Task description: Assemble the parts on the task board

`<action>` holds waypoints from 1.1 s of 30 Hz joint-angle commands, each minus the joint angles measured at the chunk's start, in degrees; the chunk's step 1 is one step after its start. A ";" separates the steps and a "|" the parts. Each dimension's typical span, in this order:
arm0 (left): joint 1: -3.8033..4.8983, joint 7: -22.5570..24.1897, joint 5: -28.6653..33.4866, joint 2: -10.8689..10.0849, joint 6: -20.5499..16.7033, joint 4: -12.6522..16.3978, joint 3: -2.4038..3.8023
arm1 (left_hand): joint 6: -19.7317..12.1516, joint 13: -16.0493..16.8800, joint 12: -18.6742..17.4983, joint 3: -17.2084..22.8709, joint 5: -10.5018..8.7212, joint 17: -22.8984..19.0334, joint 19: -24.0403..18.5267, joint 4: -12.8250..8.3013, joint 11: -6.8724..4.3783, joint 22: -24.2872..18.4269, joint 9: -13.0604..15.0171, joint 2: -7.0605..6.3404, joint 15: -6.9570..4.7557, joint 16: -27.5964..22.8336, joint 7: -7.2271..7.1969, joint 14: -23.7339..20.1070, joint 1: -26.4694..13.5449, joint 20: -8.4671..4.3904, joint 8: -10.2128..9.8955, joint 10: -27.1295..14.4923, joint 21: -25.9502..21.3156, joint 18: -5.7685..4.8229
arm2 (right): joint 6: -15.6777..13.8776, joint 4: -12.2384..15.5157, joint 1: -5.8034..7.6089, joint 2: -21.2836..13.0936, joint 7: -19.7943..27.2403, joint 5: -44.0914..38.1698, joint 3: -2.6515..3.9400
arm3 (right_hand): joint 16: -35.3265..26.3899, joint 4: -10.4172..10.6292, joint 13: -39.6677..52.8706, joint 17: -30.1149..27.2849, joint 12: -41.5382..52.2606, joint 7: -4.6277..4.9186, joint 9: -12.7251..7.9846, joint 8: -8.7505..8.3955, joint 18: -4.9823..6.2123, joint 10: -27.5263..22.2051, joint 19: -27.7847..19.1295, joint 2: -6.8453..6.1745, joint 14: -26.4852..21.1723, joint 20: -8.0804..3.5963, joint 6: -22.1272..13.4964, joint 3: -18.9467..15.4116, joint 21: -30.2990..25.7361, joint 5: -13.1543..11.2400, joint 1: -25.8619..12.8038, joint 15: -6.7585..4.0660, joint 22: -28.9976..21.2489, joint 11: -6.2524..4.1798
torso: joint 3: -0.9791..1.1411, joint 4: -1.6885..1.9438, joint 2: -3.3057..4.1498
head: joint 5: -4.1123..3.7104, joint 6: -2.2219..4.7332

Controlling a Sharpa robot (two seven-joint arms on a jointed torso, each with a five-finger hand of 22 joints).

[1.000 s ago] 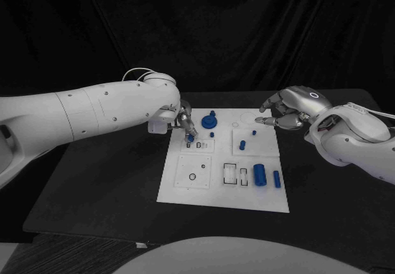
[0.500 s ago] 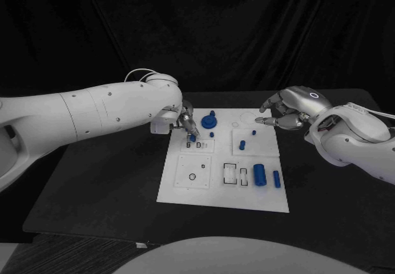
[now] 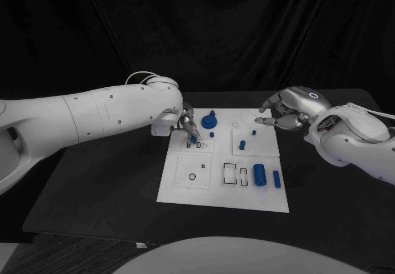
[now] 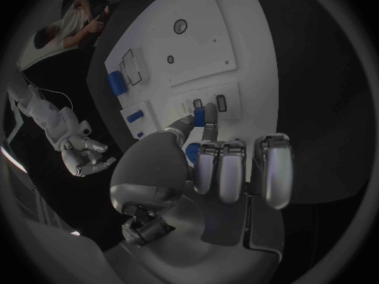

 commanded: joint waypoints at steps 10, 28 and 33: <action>-0.35 1.48 0.29 -0.04 -1.16 0.58 0.05 | 0.92 15.57 1.25 5.14 1.76 15.93 0.49 -0.86 -0.52 8.57 2.21 0.60 -0.38 1.02 -0.28 6.53 -0.68 -0.26 -0.55 6.26 -0.87 -0.18 | 0.24 -0.11 -0.39 0.14 -1.17 -0.37 0.04 | 0.83 -0.16 15.12 15.41 0.95 0.28 0.35 0.19 -0.06 5.37 1.60 0.90 5.95 0.14 0.05 1.94 0.20 1.38 0.53 0.28 12.92 0.43 | 0.01 -0.03 -0.05 | 0.05 0.01; -0.74 1.86 0.29 0.56 -1.11 0.14 0.04 | 0.79 15.57 1.25 5.65 1.83 15.93 -0.24 -0.90 -0.52 7.62 2.23 0.54 -0.38 1.02 -0.27 6.53 -1.03 -0.24 -0.73 6.26 -1.90 0.13 | 0.57 -0.17 -0.50 0.16 -1.33 -0.37 0.04 | 0.85 -0.18 15.12 15.45 0.95 0.30 0.34 0.16 -0.04 5.37 1.57 0.94 5.96 0.15 0.04 1.96 0.14 1.48 0.66 0.29 12.90 0.45 | 0.02 -0.05 -0.03 | -0.03 0.01; -0.80 1.76 0.29 0.63 -1.05 0.01 0.04 | 0.77 15.57 1.25 5.72 1.79 15.93 -0.33 -0.91 -0.51 7.49 2.24 0.49 -0.38 1.02 -0.25 6.53 -1.12 -0.24 -0.75 6.26 -2.05 0.17 | 0.60 -0.16 -0.52 0.10 -1.36 -0.37 0.04 | 0.85 -0.18 15.12 15.45 0.95 0.30 0.34 0.16 -0.04 5.37 1.57 0.94 5.96 0.15 0.04 1.96 0.14 1.48 0.66 0.29 12.90 0.45 | 0.01 -0.06 -0.02 | -0.01 0.01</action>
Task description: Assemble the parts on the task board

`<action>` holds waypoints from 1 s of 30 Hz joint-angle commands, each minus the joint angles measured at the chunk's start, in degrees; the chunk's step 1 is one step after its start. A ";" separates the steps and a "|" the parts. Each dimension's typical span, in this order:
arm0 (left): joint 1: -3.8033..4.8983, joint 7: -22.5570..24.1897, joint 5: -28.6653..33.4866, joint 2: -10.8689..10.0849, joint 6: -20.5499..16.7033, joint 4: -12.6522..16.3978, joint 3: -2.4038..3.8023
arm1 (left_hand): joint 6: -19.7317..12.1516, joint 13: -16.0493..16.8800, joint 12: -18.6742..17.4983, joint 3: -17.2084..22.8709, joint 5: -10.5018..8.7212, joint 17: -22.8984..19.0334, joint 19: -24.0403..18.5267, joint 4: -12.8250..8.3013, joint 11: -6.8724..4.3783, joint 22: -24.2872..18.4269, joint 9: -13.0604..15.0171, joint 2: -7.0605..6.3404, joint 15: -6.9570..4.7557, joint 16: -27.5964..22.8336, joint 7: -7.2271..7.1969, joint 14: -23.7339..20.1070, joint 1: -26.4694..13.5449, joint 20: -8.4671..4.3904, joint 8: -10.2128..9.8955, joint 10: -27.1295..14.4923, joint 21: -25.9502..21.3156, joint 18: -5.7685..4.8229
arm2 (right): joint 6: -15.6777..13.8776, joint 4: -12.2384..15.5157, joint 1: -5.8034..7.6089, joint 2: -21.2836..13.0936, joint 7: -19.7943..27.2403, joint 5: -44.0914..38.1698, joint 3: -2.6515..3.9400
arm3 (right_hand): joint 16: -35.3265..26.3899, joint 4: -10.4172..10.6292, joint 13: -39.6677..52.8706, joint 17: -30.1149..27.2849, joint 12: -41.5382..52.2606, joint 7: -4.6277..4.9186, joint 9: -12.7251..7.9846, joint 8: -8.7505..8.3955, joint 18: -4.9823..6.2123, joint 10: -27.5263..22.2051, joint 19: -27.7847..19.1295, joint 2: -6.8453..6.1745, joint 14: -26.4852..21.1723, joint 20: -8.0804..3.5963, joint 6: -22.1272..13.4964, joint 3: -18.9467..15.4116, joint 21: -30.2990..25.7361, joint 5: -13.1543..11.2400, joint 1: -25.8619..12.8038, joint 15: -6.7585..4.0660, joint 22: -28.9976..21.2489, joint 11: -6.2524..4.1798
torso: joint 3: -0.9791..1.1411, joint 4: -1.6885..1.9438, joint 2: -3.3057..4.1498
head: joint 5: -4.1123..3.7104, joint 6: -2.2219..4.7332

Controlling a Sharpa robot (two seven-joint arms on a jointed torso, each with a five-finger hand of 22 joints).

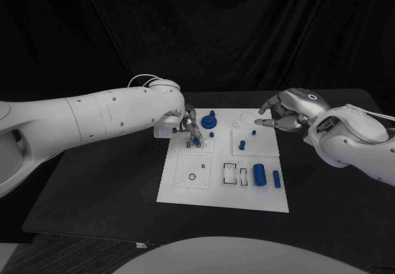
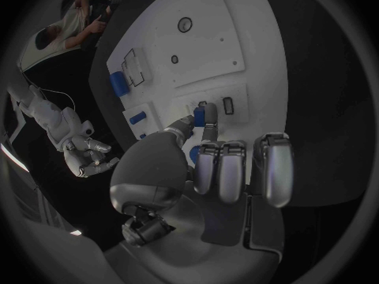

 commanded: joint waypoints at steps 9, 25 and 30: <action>-0.29 0.91 0.26 0.41 0.09 -0.34 0.04 | 0.76 15.57 1.24 5.77 1.71 15.93 -0.35 -0.92 -0.51 7.42 2.11 -0.16 -0.38 1.02 -0.24 6.53 -0.60 -0.25 -0.77 6.26 -0.79 0.19 | 0.22 -0.03 -0.19 -0.04 -1.17 -0.36 0.04 | 0.85 -0.18 15.12 15.45 0.95 0.29 0.34 0.16 -0.04 5.37 1.57 0.93 5.96 0.15 0.04 1.96 0.14 1.47 0.65 0.29 12.90 0.45 | 0.00 0.04 -0.01 | 0.01 0.01; -0.86 0.98 0.26 0.74 0.20 -0.78 0.04 | 0.74 15.57 1.24 5.91 1.52 15.93 -0.42 -0.93 -0.51 7.32 2.13 -0.18 -0.38 1.02 -0.24 6.53 -0.72 -0.25 -0.81 6.26 -0.92 0.22 | 0.36 -0.12 -0.27 0.03 -1.14 -0.36 0.04 | 0.85 -0.18 15.12 15.45 0.95 0.29 0.34 0.16 -0.04 5.37 1.57 0.93 5.96 0.15 0.04 1.96 0.14 1.47 0.65 0.29 12.90 0.45 | 0.01 0.05 0.00 | 0.14 0.01; -1.01 1.07 0.26 0.76 0.04 -0.92 0.04 | 0.66 15.57 1.24 6.04 1.47 15.93 -0.47 -0.99 -0.51 7.25 2.13 -0.18 -0.39 1.02 -0.23 6.53 -0.75 -0.25 -0.88 6.26 -1.03 0.24 | 0.41 -0.14 -0.29 0.06 -1.14 -0.36 0.04 | 0.82 -0.17 15.12 15.38 0.95 0.35 0.31 0.10 -0.04 5.37 1.56 0.93 5.94 0.17 0.01 1.95 0.12 1.57 0.81 0.32 12.90 0.46 | -0.01 0.01 -0.01 | 0.20 0.01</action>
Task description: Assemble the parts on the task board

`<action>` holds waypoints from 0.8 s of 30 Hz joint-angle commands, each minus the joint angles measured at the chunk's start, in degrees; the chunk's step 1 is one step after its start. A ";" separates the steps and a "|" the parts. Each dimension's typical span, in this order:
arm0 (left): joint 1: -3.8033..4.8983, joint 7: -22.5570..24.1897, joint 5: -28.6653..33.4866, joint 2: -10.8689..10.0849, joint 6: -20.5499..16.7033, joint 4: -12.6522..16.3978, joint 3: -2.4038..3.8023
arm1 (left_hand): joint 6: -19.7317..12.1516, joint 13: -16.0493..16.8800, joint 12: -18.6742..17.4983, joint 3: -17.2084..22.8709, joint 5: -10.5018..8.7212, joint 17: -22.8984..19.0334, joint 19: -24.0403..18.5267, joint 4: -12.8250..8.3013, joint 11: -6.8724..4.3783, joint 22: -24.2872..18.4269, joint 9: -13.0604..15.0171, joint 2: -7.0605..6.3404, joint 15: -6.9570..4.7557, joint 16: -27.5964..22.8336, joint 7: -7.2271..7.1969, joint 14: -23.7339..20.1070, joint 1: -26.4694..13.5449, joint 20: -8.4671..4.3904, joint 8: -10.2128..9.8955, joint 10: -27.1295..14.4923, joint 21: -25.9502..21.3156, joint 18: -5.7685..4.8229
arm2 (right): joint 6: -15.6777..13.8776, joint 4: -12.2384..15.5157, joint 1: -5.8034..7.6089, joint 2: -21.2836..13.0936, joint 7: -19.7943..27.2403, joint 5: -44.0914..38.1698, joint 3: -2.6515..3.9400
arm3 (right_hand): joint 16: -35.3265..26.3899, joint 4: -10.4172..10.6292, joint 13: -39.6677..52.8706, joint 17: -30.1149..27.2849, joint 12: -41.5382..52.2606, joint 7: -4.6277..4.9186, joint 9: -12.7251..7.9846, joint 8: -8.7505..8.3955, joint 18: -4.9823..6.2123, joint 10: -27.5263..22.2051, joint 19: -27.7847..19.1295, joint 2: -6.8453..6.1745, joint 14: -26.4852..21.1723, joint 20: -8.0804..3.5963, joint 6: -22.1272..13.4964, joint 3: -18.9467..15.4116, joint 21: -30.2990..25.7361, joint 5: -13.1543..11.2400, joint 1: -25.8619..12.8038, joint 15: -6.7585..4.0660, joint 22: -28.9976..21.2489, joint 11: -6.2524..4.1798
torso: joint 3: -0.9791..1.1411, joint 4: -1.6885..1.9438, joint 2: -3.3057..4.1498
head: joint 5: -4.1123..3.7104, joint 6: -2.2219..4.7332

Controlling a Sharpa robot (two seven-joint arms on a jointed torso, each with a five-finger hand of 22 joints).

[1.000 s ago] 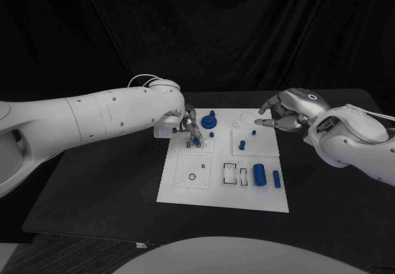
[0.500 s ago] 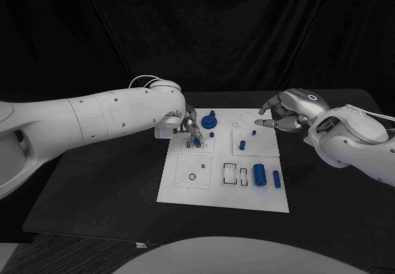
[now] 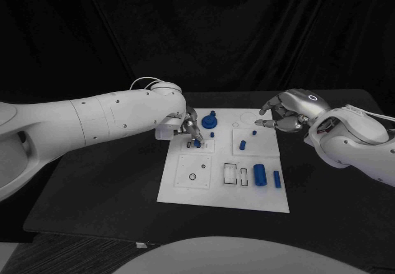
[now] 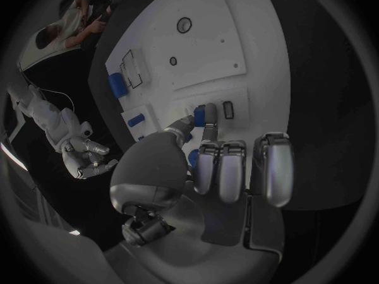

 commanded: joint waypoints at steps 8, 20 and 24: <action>-0.34 1.18 0.24 0.15 -0.15 -0.17 0.04 | 0.58 15.57 1.24 6.19 1.47 15.93 -0.57 -1.05 -0.50 7.09 2.12 -0.17 -0.39 1.02 -0.22 6.53 -0.75 -0.25 -0.51 6.26 -0.79 0.29 | 0.26 -0.02 -0.15 -0.01 -1.09 -0.36 0.04 | 0.82 -0.17 15.12 15.38 0.95 0.35 0.31 0.10 -0.04 5.37 1.56 0.93 5.94 0.17 0.01 1.95 0.12 1.56 0.81 0.32 12.89 0.46 | 0.01 0.01 0.04 | 0.00 0.01; -0.63 1.40 0.24 0.35 -0.27 -0.42 0.04 | 0.51 15.57 1.24 6.38 1.46 15.93 -0.67 -1.13 -0.49 6.95 2.14 -0.18 -0.38 1.02 -0.19 6.53 -0.79 -0.25 -0.57 6.26 -0.97 0.33 | 0.22 -0.01 -0.16 -0.12 -1.11 -0.36 0.04 | 0.80 -0.14 15.12 15.33 0.95 0.37 0.30 0.08 -0.02 5.37 1.53 0.94 5.93 0.18 0.01 1.93 0.06 1.58 0.83 0.33 12.87 0.47 | 0.00 -0.01 0.03 | 0.01 0.01; -0.69 1.56 0.24 0.31 -0.42 -0.41 0.04 | 0.49 15.57 1.24 6.43 1.44 15.93 -0.72 -1.14 -0.48 6.88 2.14 -0.18 -0.38 1.02 -0.18 6.53 -0.81 -0.25 -0.59 6.26 -1.06 0.36 | 0.24 -0.07 -0.16 -0.08 -1.10 -0.36 0.04 | 0.80 -0.14 15.12 15.33 0.95 0.37 0.30 0.08 -0.02 5.37 1.53 0.94 5.93 0.18 0.01 1.93 0.06 1.58 0.83 0.33 12.87 0.47 | 0.01 -0.01 0.03 | 0.08 0.01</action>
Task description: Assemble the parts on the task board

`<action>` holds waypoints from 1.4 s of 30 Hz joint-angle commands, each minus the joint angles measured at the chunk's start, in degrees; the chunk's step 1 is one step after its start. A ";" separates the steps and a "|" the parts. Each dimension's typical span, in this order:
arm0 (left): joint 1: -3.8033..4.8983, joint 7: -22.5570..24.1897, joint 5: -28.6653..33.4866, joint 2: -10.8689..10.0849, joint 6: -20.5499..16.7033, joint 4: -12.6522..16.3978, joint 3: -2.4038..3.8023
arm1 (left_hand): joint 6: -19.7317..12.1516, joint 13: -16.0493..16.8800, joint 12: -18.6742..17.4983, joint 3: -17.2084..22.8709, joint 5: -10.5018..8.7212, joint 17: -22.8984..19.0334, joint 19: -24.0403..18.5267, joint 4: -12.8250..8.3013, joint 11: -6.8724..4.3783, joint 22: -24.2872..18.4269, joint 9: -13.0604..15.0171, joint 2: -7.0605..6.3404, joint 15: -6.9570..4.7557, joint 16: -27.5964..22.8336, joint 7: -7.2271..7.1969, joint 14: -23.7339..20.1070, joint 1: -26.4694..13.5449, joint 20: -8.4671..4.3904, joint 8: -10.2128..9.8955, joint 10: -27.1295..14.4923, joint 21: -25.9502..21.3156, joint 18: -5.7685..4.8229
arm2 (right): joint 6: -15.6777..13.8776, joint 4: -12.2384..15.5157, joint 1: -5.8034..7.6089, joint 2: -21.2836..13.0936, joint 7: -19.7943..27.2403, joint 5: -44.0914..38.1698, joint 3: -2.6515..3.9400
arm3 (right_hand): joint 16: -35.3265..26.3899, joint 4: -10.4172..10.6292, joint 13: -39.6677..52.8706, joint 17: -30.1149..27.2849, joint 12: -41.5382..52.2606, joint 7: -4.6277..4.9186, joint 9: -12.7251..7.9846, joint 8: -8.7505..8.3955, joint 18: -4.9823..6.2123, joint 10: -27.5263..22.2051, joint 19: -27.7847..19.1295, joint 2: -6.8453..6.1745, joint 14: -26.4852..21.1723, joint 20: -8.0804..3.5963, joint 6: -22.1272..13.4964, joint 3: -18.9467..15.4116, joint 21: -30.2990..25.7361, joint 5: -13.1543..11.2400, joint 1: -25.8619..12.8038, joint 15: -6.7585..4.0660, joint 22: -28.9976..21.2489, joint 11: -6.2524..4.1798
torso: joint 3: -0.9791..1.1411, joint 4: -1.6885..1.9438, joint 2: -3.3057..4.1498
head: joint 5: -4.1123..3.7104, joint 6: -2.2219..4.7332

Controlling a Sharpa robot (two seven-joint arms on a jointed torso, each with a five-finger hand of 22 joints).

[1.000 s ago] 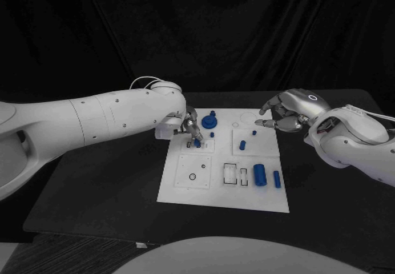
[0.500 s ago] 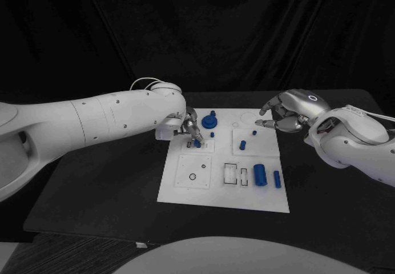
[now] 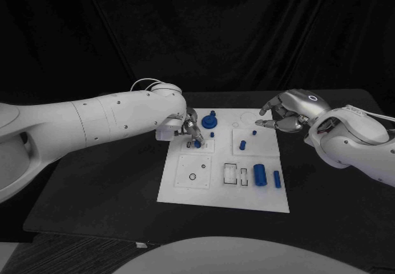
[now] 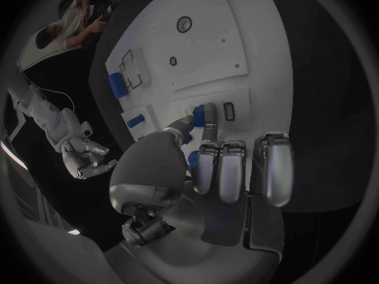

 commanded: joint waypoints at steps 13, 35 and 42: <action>-0.35 1.12 0.23 -0.06 -0.93 0.13 0.00 | 0.49 15.57 1.24 5.11 1.42 15.93 -0.73 -1.30 -0.56 6.83 0.19 0.37 -0.37 1.02 -0.17 6.53 -0.31 -0.26 -0.61 6.17 -1.12 0.36 | 0.27 -0.17 -0.27 0.04 -1.10 -0.36 0.04 | 0.80 -0.14 15.12 15.33 0.95 0.37 0.30 0.08 -0.02 5.37 1.53 0.94 5.93 0.17 0.01 1.93 0.08 0.51 0.83 0.32 12.87 0.47 | 0.01 0.02 0.00 | 0.11 0.01; -0.29 0.72 0.23 -1.81 -2.92 3.05 0.01 | 0.62 15.57 1.24 5.38 1.46 15.93 -1.02 -1.43 -0.57 6.41 0.30 0.24 -0.39 1.02 -0.19 6.53 -0.46 -0.26 -0.58 6.17 -1.64 0.50 | 0.47 -0.42 -0.64 -0.02 -1.26 -0.36 0.04 | 0.73 -0.10 15.12 15.18 0.95 0.42 0.24 -0.04 0.03 5.37 1.45 0.94 5.90 0.19 -0.12 1.89 -0.10 0.51 0.90 0.33 12.81 0.45 | 0.03 0.03 -0.23 | -0.10 0.01; -0.29 0.89 0.23 -2.05 -3.51 3.00 0.01 | 0.63 15.57 1.24 5.52 1.47 15.93 -1.10 -1.42 -0.58 6.27 0.33 0.30 -0.40 1.02 -0.19 6.53 -0.51 -0.26 -0.59 6.17 -1.81 0.54 | 0.60 -0.55 -0.69 0.13 -1.25 -0.36 0.04 | 0.73 -0.10 15.12 15.18 0.95 0.42 0.24 -0.04 0.03 5.37 1.45 0.94 5.90 0.19 -0.12 1.89 -0.10 0.51 0.90 0.33 12.81 0.45 | 0.00 0.00 -0.14 | -0.07 0.01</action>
